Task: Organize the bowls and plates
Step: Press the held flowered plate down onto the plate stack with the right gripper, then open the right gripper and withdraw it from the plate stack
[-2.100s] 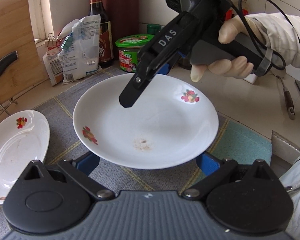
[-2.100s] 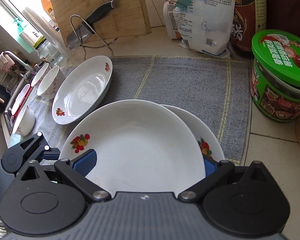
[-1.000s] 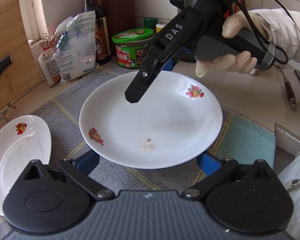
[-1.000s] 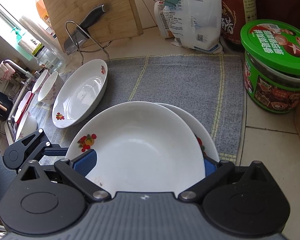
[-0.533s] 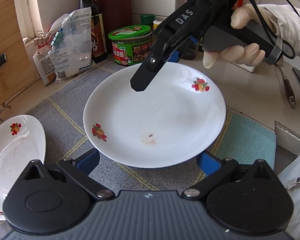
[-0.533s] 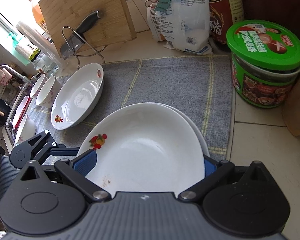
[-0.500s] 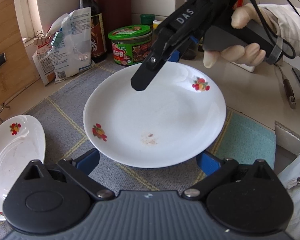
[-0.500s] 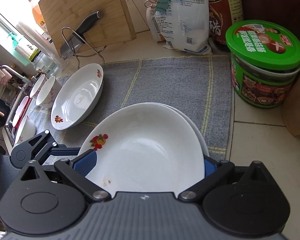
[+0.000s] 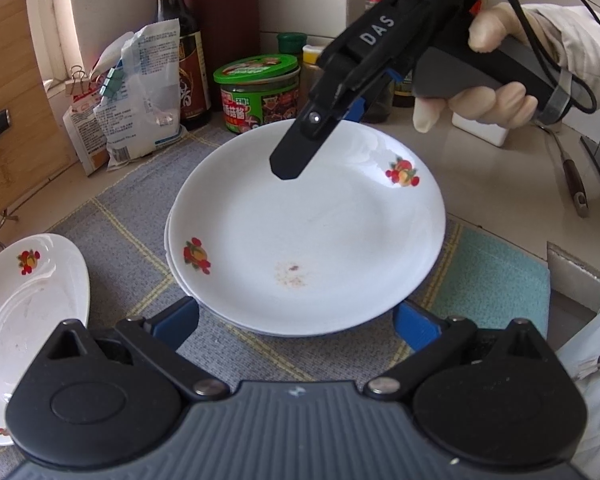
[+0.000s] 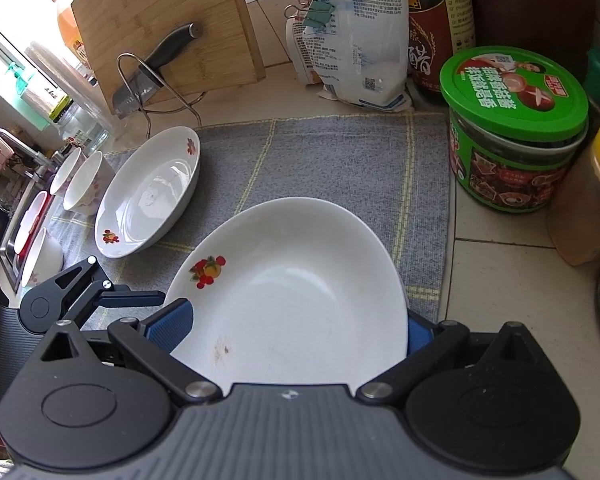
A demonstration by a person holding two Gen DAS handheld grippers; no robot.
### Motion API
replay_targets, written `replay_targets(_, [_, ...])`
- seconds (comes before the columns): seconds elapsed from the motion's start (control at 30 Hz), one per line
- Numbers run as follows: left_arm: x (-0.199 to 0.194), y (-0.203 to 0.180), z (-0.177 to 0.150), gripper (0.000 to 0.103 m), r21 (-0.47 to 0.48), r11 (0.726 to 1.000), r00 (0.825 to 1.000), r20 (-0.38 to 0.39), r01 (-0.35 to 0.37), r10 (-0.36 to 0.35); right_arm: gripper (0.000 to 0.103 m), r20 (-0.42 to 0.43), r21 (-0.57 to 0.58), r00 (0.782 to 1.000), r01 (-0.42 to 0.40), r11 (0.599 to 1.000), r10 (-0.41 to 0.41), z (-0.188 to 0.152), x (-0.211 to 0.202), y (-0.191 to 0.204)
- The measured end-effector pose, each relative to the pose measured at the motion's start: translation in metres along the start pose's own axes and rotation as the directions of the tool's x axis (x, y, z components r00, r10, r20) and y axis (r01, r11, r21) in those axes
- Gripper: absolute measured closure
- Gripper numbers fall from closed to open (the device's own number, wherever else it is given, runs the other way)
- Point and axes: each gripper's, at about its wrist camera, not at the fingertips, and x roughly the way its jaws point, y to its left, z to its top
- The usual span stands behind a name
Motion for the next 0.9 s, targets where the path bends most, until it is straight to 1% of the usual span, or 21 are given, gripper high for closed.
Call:
replay_targets(0.33, [0.0,-0.001,-0.002,0.001,-0.02,1.0,1.0,0.012,0.004,-0.003,0.0,-0.02,-0.022,0.999,0.05,0.999,-0.05,-0.004,-0.002,0.007])
replay_targets(0.4, [0.0,0.0,-0.001,0.001,-0.018,1.0,1.0,0.016,0.001,0.0,0.0,-0.025,-0.039,0.998,0.062,0.997,-0.063,-0.005,-0.002,0.01])
replay_targets(0.67, [-0.002,-0.003,-0.002,0.001,-0.018,1.0,0.999,0.033,-0.007,0.008,0.0,-0.032,-0.048,0.995,0.092,0.995,-0.093,-0.005,-0.002,0.014])
replay_targets(0.9, [-0.004,-0.003,0.001,0.001,-0.042,0.999,0.999,0.038,-0.007,0.008,0.0,-0.034,-0.066,0.992,0.117,0.991,-0.12,-0.007,-0.006,0.018])
